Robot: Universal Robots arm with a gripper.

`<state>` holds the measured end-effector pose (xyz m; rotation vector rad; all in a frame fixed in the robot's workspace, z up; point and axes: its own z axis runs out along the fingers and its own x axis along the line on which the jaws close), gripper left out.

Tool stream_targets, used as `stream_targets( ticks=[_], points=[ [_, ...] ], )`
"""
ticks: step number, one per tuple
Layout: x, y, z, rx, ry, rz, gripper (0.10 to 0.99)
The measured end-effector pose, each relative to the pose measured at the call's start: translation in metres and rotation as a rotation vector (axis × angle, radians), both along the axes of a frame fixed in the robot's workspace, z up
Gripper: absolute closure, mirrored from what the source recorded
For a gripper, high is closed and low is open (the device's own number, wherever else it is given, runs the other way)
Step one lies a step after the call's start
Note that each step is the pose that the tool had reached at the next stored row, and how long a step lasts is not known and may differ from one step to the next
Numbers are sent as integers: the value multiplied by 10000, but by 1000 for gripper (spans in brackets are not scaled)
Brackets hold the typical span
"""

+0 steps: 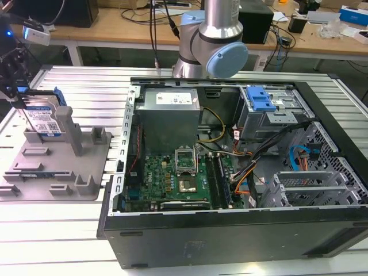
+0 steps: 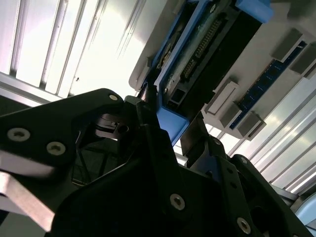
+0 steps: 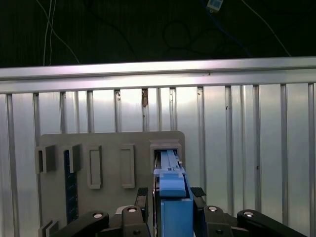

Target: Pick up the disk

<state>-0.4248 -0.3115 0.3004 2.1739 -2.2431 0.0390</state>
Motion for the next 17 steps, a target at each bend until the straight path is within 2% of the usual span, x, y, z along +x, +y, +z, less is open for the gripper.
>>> stream_targets(
  ticks=[15,16,17],
  points=[
    [0,16,-8,0,1,-1,635],
    [-1,16,-10,0,1,-1,718],
    [0,15,-11,0,1,-1,718]
  ],
)
